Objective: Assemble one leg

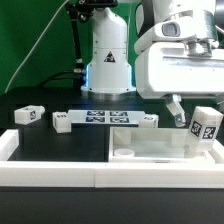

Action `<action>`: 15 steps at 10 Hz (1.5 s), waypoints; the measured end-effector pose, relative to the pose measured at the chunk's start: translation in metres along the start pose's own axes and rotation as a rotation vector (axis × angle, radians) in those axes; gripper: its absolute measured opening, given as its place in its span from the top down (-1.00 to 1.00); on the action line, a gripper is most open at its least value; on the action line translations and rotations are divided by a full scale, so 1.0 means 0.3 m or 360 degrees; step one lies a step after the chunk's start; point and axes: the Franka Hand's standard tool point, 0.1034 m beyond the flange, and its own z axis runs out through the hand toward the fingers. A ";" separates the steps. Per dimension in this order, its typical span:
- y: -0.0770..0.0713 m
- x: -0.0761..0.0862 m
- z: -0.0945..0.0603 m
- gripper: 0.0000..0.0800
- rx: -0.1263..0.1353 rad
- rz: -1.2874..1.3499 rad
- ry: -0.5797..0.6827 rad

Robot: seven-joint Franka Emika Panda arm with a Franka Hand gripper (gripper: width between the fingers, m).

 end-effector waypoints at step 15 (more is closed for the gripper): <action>-0.019 0.029 -0.022 -0.32 0.0218 0.0033 -0.0780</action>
Offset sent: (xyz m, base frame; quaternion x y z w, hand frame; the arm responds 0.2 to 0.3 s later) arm 0.0000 0.0000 0.0000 0.0000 -0.0799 0.0000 0.9968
